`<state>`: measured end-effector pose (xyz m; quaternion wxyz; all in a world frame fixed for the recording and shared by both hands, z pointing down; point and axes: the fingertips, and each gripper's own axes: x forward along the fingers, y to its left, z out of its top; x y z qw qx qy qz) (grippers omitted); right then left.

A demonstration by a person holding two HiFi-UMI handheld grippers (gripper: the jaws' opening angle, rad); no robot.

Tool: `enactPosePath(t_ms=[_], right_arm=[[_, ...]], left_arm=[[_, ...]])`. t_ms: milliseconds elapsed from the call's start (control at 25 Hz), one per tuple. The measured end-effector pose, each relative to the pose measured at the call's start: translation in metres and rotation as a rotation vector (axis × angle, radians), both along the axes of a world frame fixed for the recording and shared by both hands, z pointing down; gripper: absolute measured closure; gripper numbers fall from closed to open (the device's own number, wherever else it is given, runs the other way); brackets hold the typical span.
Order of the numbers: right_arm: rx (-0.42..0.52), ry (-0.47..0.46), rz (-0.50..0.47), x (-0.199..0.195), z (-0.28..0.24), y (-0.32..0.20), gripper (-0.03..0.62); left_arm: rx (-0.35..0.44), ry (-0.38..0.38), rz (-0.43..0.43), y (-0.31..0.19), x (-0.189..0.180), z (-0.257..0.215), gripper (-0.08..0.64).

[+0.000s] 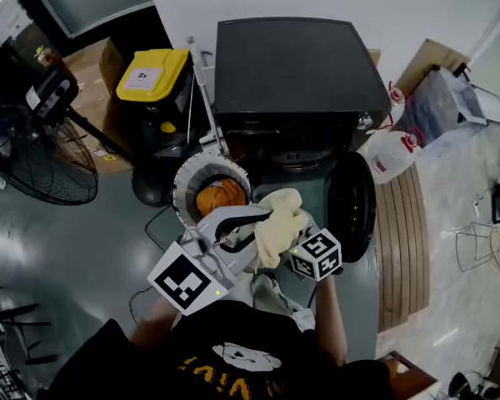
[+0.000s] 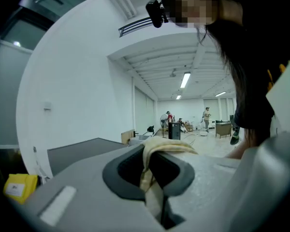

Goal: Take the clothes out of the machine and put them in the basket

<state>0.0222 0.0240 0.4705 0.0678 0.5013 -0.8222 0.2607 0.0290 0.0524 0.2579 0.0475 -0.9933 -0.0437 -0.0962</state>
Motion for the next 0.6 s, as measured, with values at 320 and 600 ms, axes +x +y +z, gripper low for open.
enactPosePath(t_ms=[320, 600], right_arm=[[0.052, -0.031, 0.028, -0.048, -0.027, -0.043, 0.512], [0.085, -0.005, 0.018, -0.082, -0.051, -0.097, 0.525]], left_arm=[[0.016, 0.044, -0.324, -0.070, -0.086, -0.019, 0.545], [0.090, 0.020, -0.474, -0.136, -0.147, -0.025, 0.545]])
